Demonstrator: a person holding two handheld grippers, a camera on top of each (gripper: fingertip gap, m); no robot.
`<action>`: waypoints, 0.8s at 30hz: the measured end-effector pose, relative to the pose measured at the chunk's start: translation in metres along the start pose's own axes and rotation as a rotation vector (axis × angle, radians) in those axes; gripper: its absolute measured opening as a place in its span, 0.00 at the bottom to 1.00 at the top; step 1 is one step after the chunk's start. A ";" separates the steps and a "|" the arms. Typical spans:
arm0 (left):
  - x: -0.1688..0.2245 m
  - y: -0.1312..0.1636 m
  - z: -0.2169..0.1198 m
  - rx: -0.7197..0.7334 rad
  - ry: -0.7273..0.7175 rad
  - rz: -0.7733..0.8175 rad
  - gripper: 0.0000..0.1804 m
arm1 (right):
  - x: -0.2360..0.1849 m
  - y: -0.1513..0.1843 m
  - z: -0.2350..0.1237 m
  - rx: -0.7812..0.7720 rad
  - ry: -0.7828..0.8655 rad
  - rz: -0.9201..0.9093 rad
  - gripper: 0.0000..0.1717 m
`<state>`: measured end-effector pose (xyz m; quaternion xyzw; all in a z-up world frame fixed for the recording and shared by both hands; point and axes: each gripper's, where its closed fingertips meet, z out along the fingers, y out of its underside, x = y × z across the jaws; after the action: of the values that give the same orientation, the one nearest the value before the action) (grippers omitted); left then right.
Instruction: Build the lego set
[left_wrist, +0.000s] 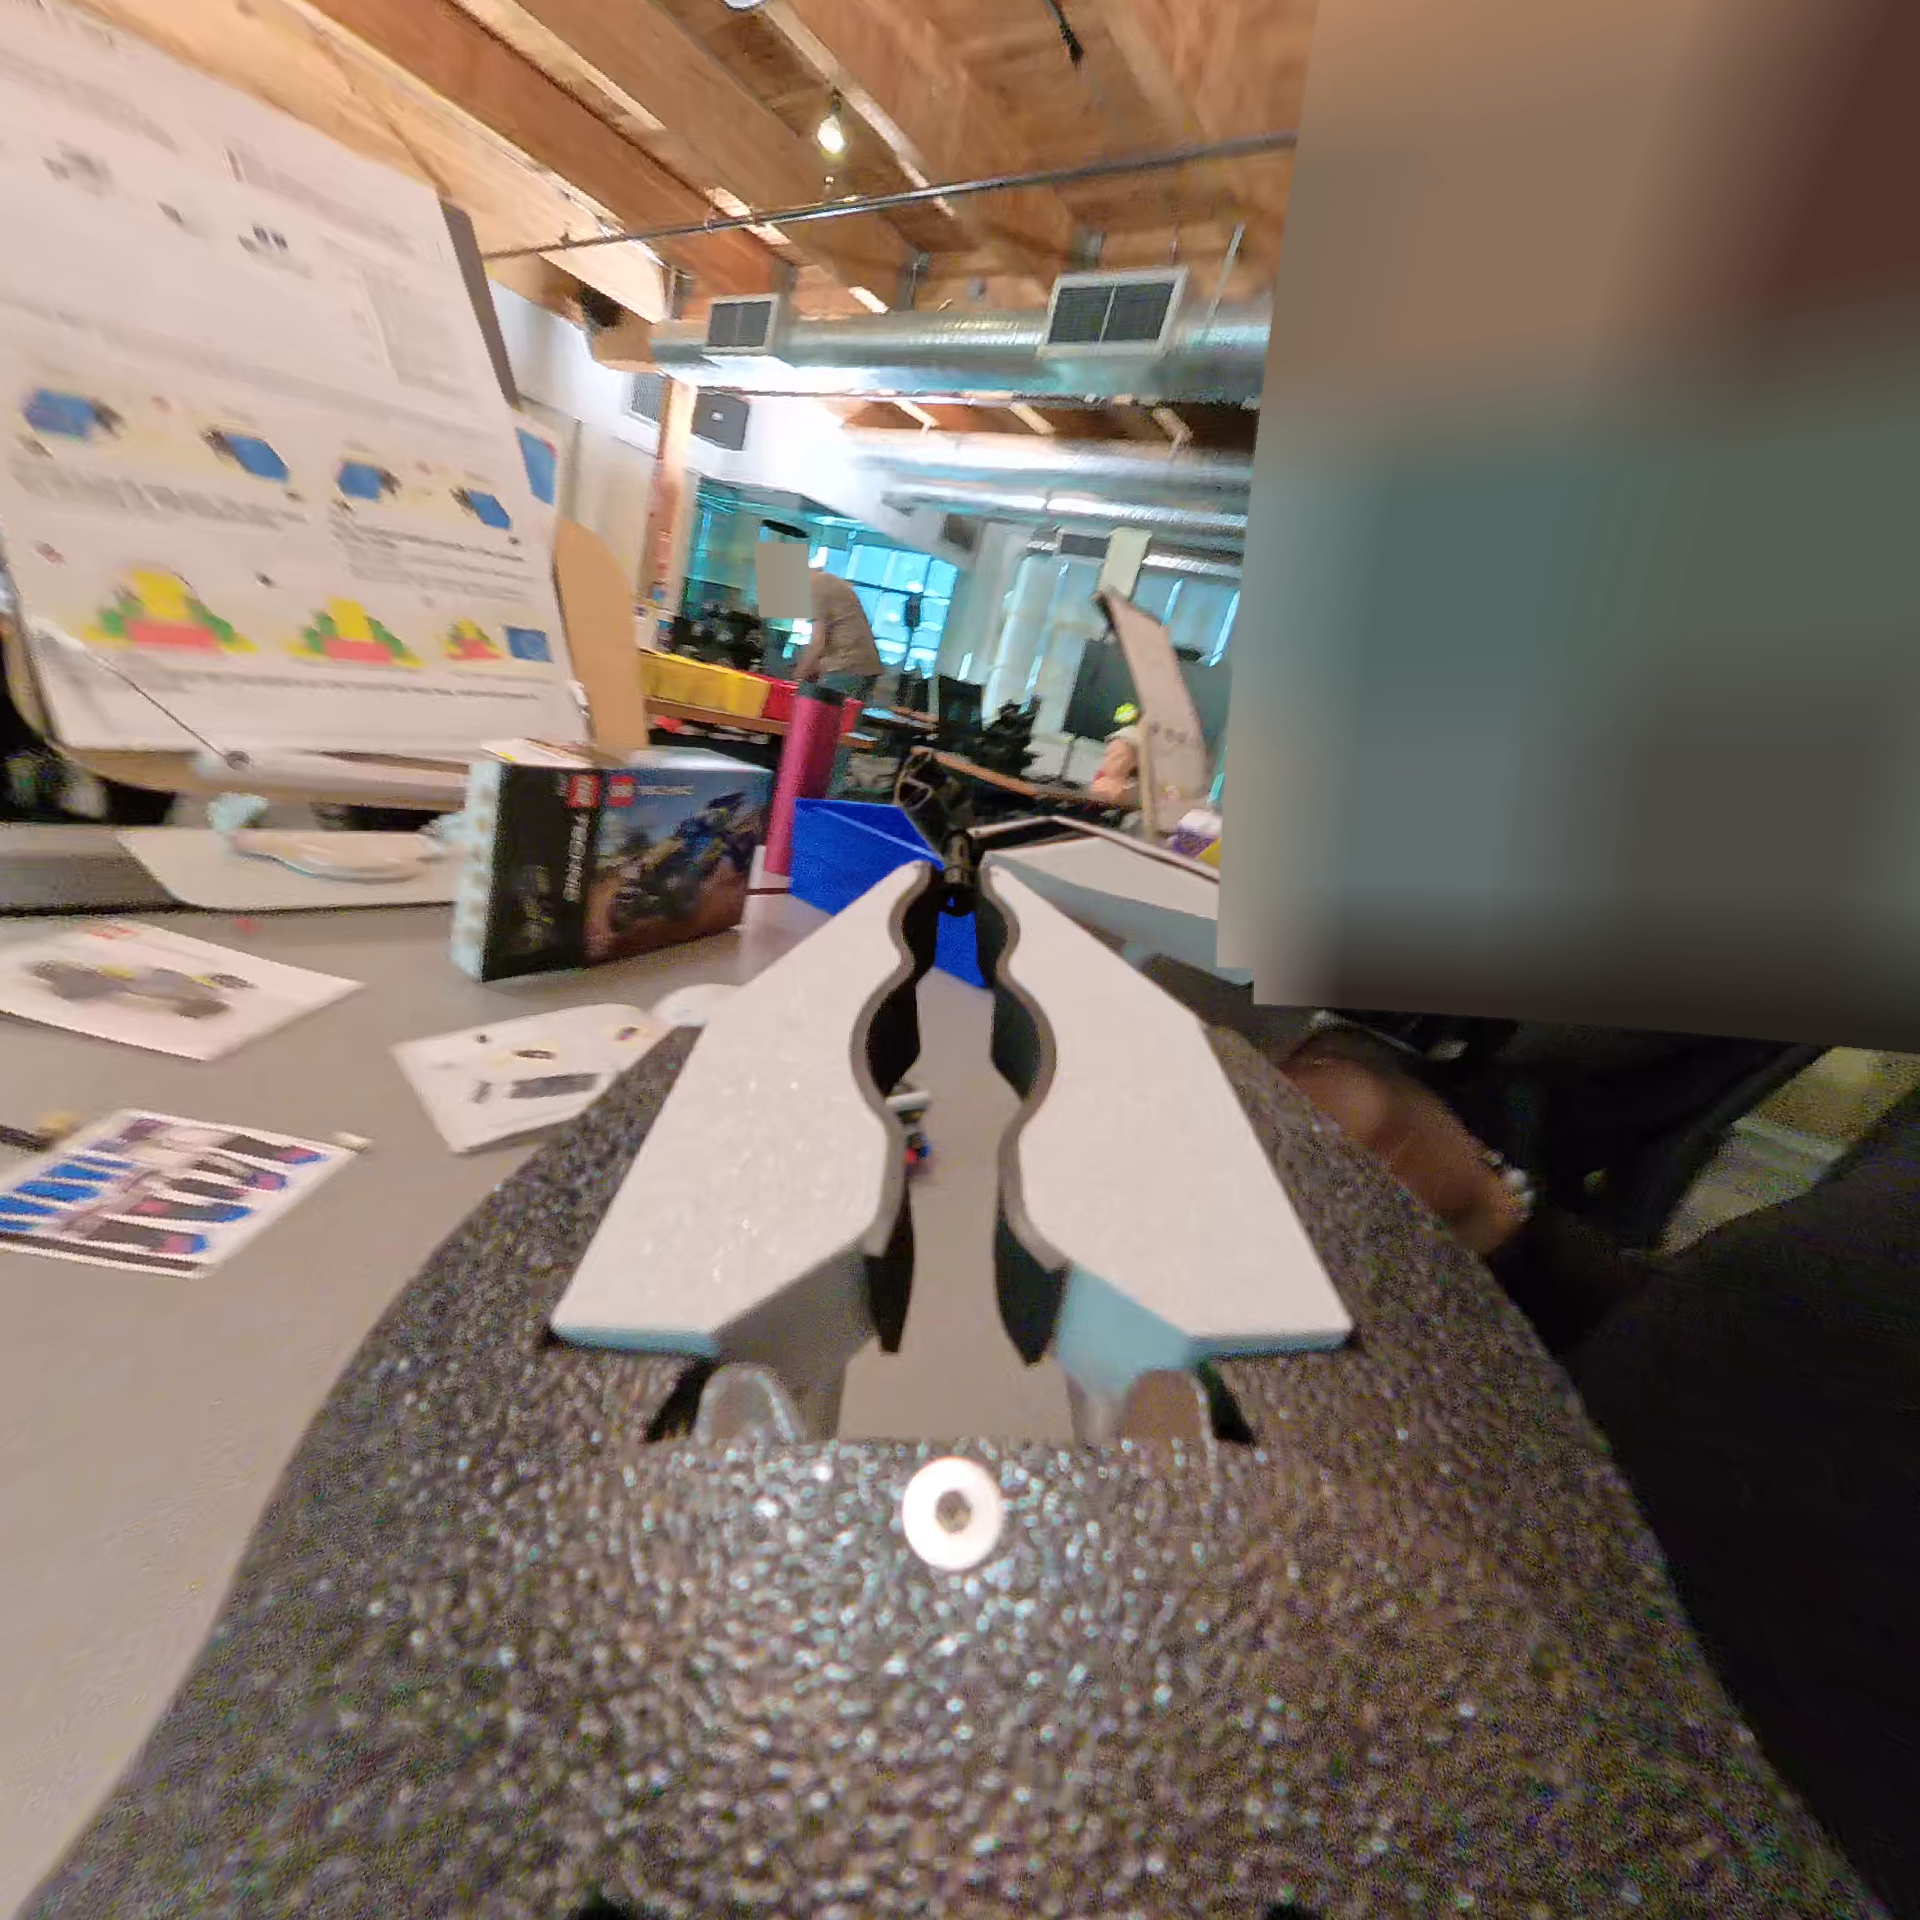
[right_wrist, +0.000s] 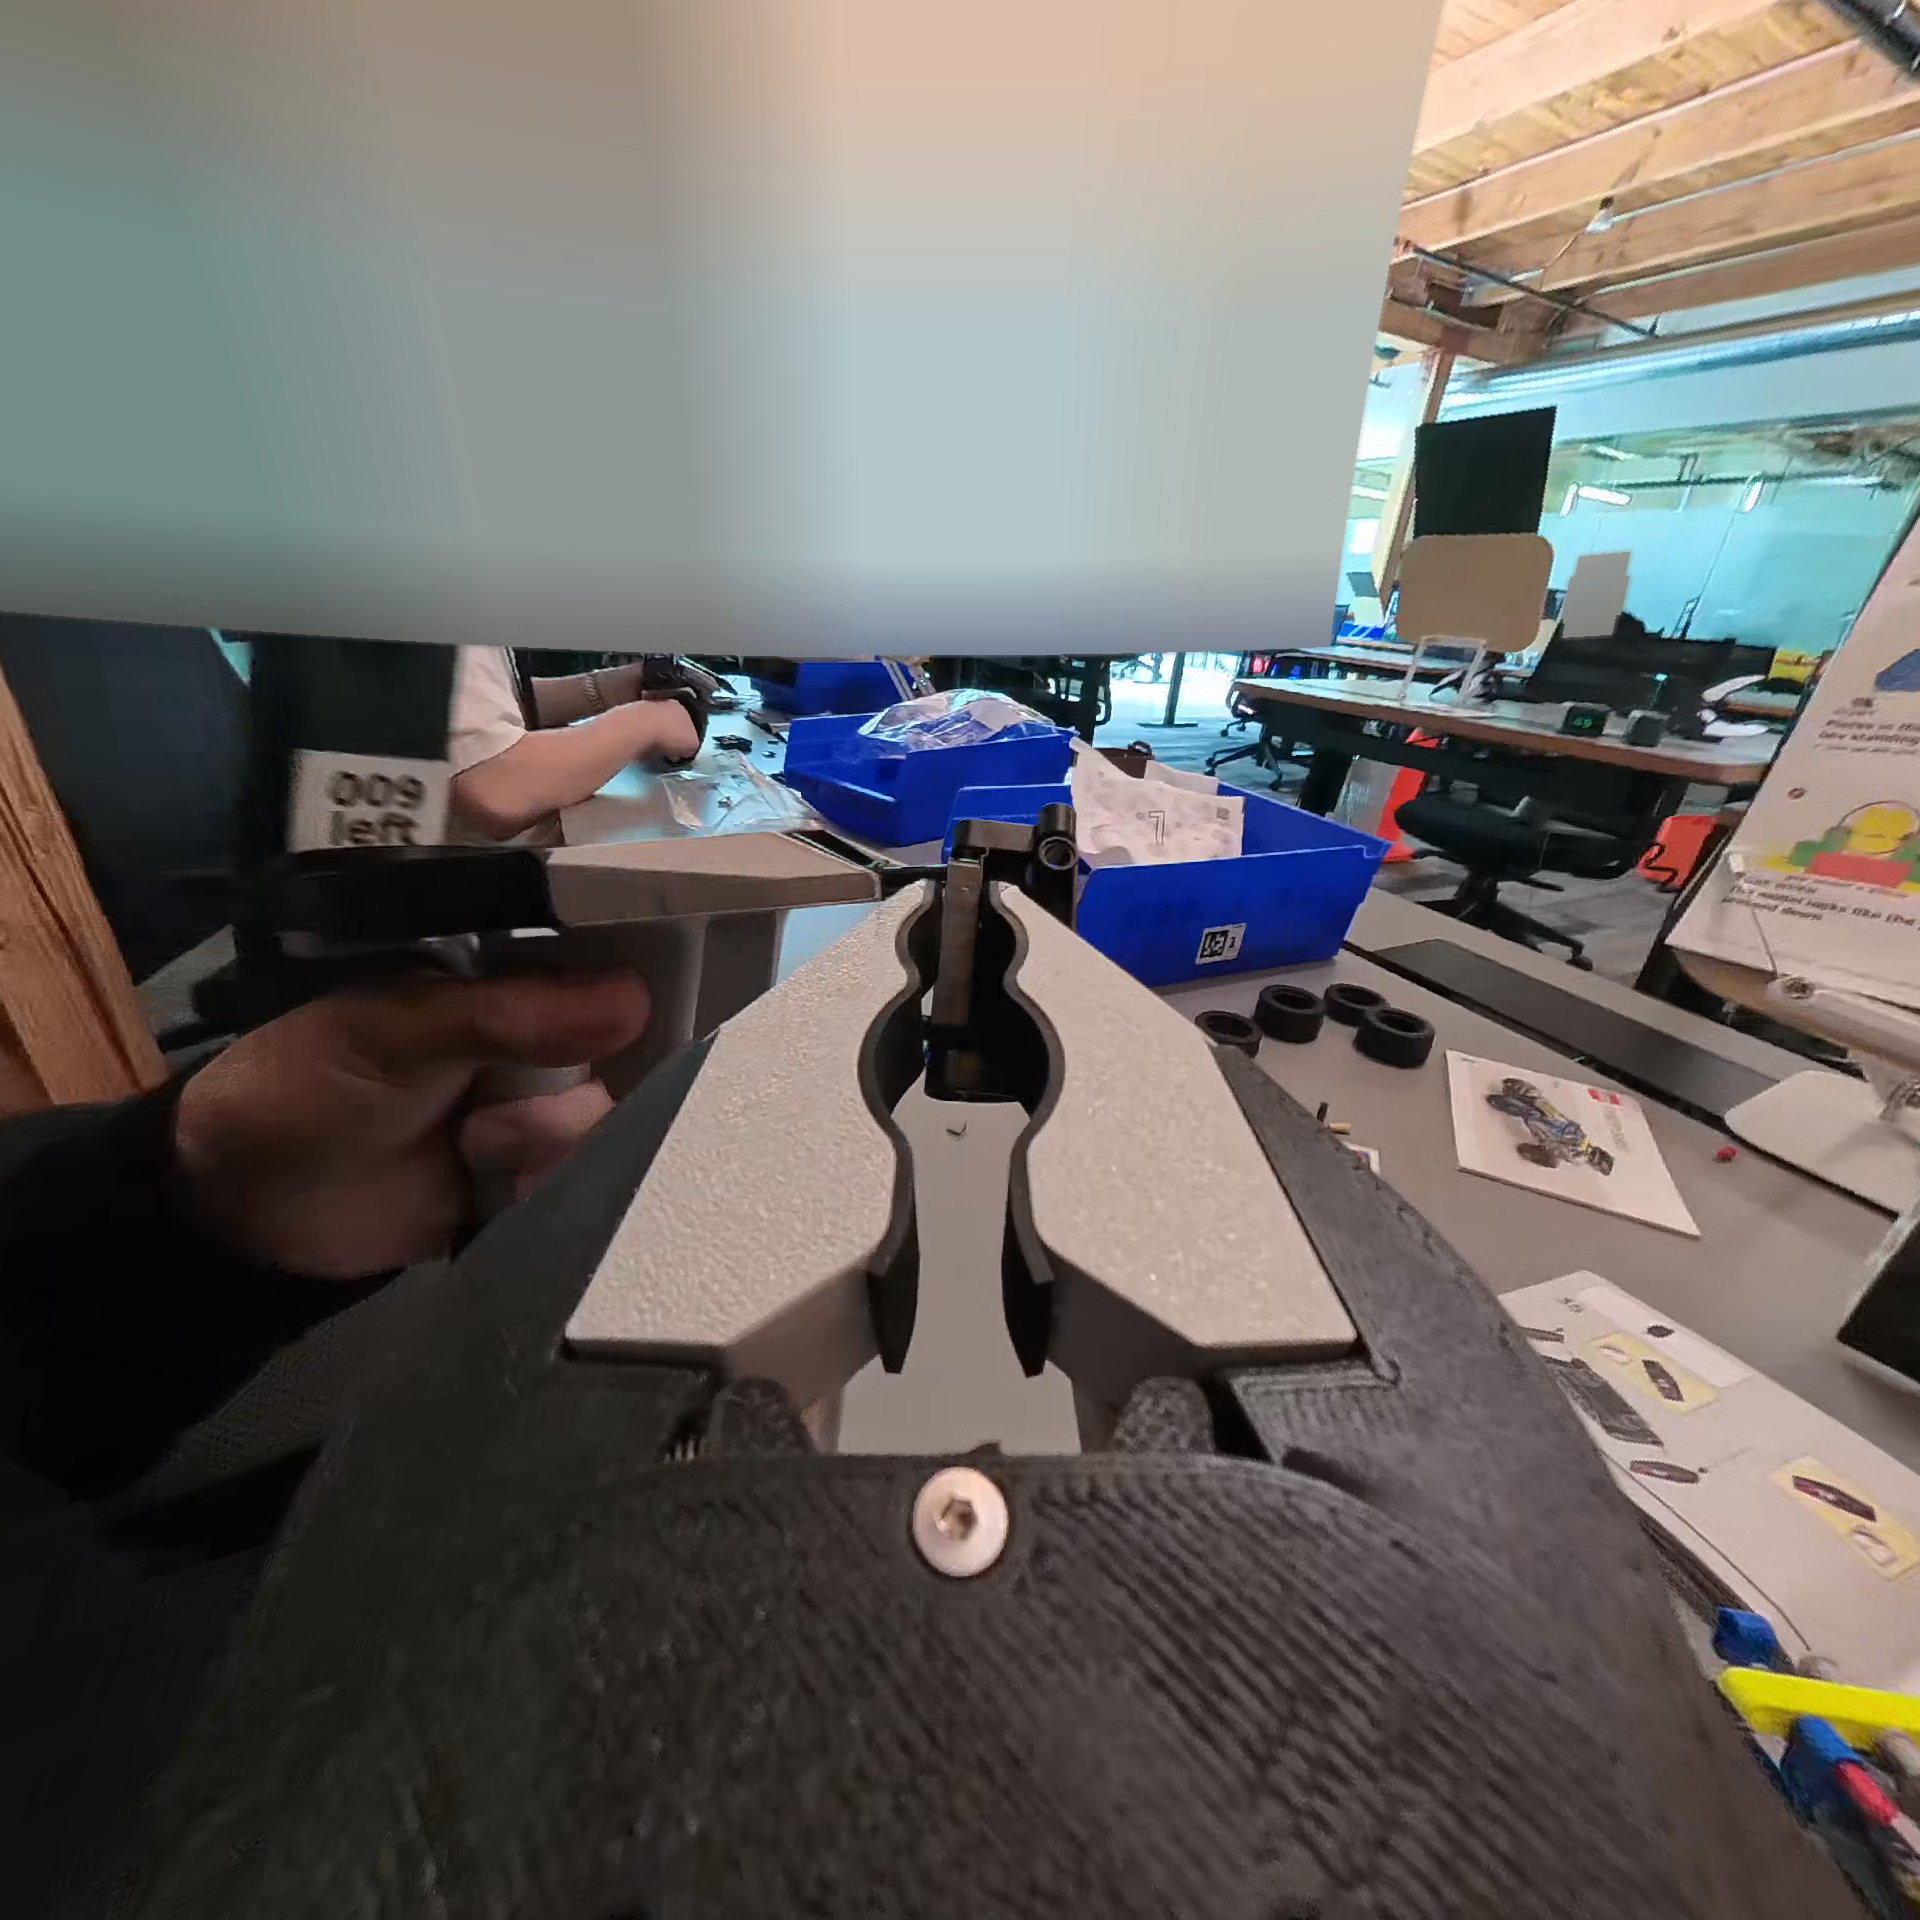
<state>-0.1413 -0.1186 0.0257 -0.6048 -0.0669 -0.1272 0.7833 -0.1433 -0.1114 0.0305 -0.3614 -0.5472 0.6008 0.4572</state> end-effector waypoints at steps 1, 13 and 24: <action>0.000 0.001 0.000 0.011 0.016 -0.049 0.02 | 0.000 0.001 0.000 -0.004 0.002 -0.001 0.02; 0.000 0.002 0.000 0.035 0.042 -0.142 0.02 | 0.001 0.001 0.000 -0.010 0.008 -0.008 0.02; 0.004 -0.001 0.000 0.051 0.068 -0.219 0.02 | -0.002 -0.003 -0.002 0.008 -0.024 0.040 0.02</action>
<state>-0.1382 -0.1194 0.0278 -0.5690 -0.1091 -0.2308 0.7817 -0.1404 -0.1123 0.0327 -0.3632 -0.5429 0.6164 0.4398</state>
